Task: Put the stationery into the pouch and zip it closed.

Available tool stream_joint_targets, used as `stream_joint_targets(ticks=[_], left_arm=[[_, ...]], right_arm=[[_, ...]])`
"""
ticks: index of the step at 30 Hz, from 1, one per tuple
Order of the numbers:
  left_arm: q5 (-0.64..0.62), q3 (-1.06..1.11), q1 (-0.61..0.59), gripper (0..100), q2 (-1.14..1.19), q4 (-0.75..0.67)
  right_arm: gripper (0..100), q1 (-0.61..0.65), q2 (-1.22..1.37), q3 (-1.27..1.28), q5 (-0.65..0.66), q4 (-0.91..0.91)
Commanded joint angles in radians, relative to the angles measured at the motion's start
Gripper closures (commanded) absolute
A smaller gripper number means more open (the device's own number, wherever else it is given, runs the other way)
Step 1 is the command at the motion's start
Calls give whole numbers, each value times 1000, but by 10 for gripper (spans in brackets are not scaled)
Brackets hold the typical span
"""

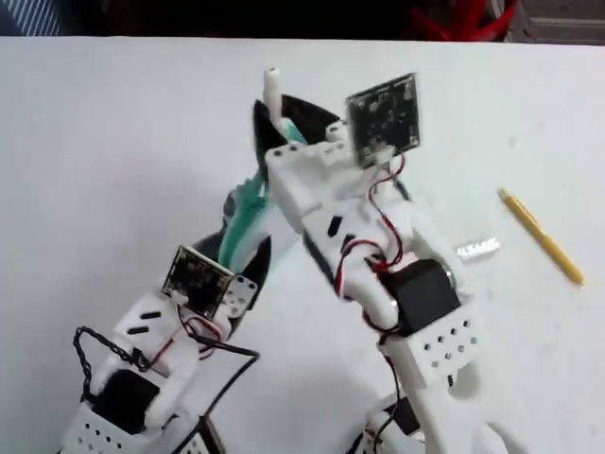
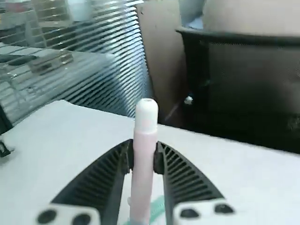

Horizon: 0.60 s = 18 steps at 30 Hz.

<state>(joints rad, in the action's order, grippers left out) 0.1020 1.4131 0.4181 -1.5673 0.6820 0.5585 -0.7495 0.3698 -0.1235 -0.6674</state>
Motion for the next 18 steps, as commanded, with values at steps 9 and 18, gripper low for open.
stream_joint_targets(ticks=[9, 18], left_arm=[[6, -3, 10, 887, -8, 6], [6, -3, 10, 884, -8, 5]], right_arm=[[981, -65, 58, 37, -117, -18], [774, -5, 91, -15, -117, -117]])
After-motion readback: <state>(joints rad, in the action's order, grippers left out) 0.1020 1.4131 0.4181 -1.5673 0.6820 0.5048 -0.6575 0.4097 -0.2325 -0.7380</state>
